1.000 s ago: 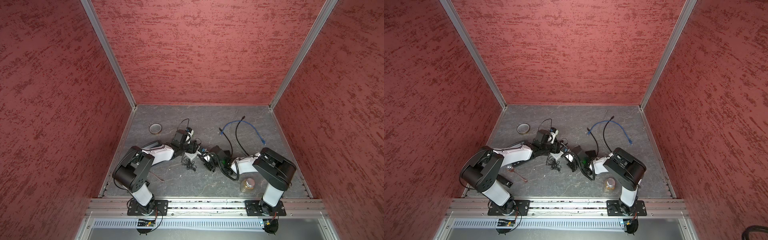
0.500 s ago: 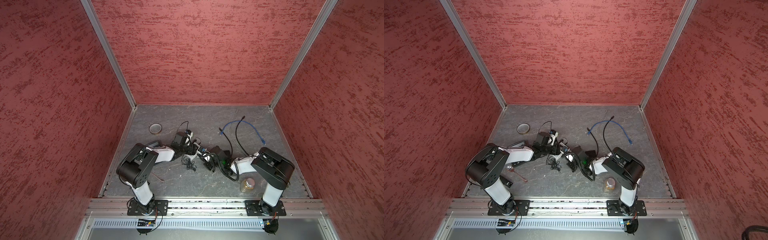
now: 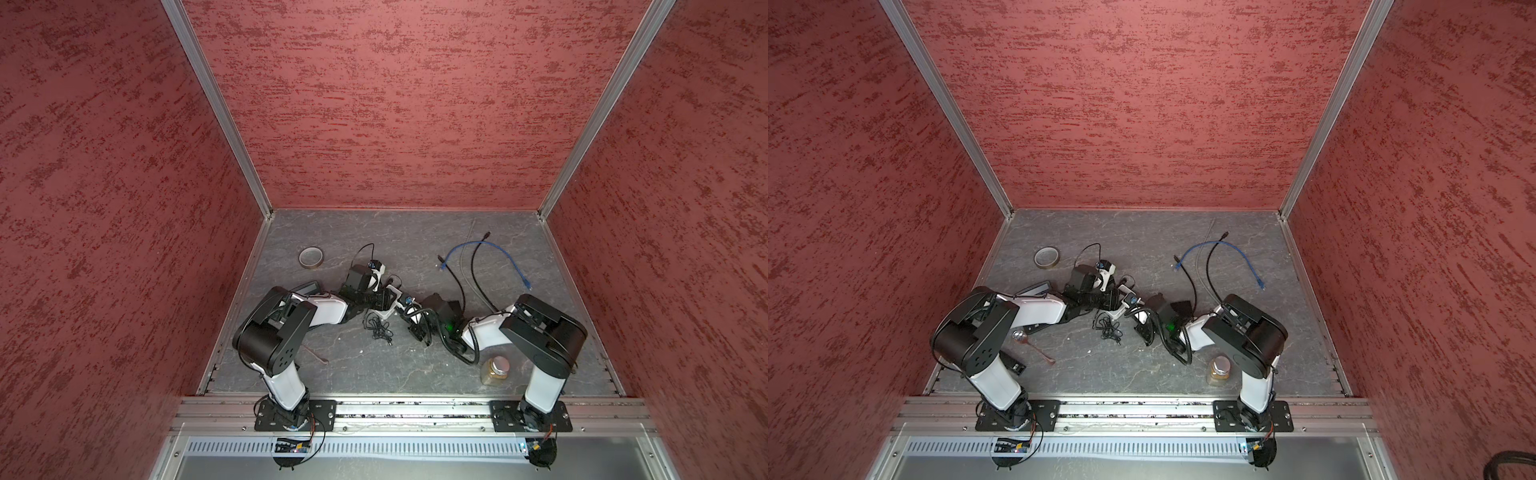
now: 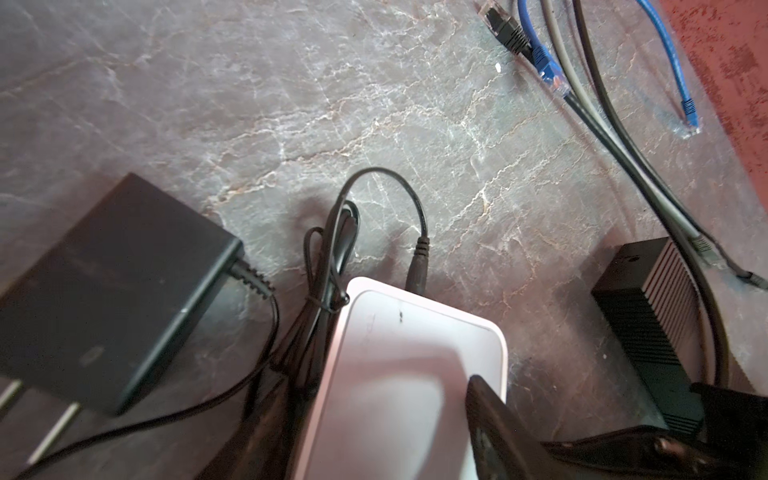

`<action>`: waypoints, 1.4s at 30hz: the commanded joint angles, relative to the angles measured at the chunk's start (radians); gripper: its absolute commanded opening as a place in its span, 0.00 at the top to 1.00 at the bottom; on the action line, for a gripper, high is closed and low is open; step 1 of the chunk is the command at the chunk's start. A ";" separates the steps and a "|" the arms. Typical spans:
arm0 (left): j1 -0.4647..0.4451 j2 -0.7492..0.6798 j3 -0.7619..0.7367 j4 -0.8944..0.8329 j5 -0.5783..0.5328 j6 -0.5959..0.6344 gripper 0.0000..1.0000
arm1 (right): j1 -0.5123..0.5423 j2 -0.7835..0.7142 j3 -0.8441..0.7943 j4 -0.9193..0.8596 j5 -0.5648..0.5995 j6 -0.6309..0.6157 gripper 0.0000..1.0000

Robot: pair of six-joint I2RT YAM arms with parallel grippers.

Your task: Insert the plug into the switch port

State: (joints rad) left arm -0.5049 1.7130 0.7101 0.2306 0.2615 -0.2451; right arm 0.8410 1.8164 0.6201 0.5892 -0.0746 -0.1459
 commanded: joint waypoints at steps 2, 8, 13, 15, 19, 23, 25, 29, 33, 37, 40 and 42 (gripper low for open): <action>-0.134 -0.003 0.012 -0.060 0.194 -0.004 0.35 | 0.010 0.030 0.064 0.015 -0.019 0.010 1.00; -0.168 -0.007 -0.009 -0.003 0.228 -0.037 0.35 | 0.010 0.040 0.100 0.016 -0.024 0.002 1.00; -0.165 -0.011 -0.042 0.086 0.308 -0.081 0.36 | 0.010 0.057 0.112 0.044 -0.027 0.005 1.00; -0.159 -0.009 -0.055 0.130 0.353 -0.102 0.36 | 0.010 0.055 0.095 0.083 -0.034 0.010 1.00; -0.148 -0.007 -0.070 0.204 0.435 -0.136 0.36 | 0.010 0.030 0.052 0.147 -0.042 0.018 1.00; -0.154 -0.013 -0.050 0.211 0.487 -0.144 0.36 | 0.010 0.004 0.039 0.148 -0.056 0.010 1.00; -0.162 -0.019 -0.032 0.178 0.483 -0.132 0.36 | 0.010 -0.003 0.043 0.136 -0.056 0.005 1.00; -0.170 -0.035 -0.016 0.132 0.444 -0.116 0.36 | 0.011 -0.006 0.063 0.110 -0.049 0.003 1.00; -0.145 -0.084 -0.016 0.065 0.327 -0.103 0.35 | 0.010 -0.027 0.088 0.032 -0.022 -0.013 1.00; -0.104 -0.165 -0.003 -0.026 0.202 -0.086 0.32 | 0.009 -0.061 0.120 -0.072 0.012 -0.050 1.00; -0.072 -0.225 0.016 -0.099 0.110 -0.072 0.25 | 0.002 -0.077 0.152 -0.153 0.017 -0.067 1.00; -0.050 -0.256 0.027 -0.132 0.080 -0.060 0.20 | -0.005 -0.081 0.175 -0.197 0.016 -0.076 1.00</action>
State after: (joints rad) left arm -0.5308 1.5051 0.6956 0.1699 0.2260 -0.2825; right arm 0.8303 1.7664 0.7162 0.3885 -0.0635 -0.1764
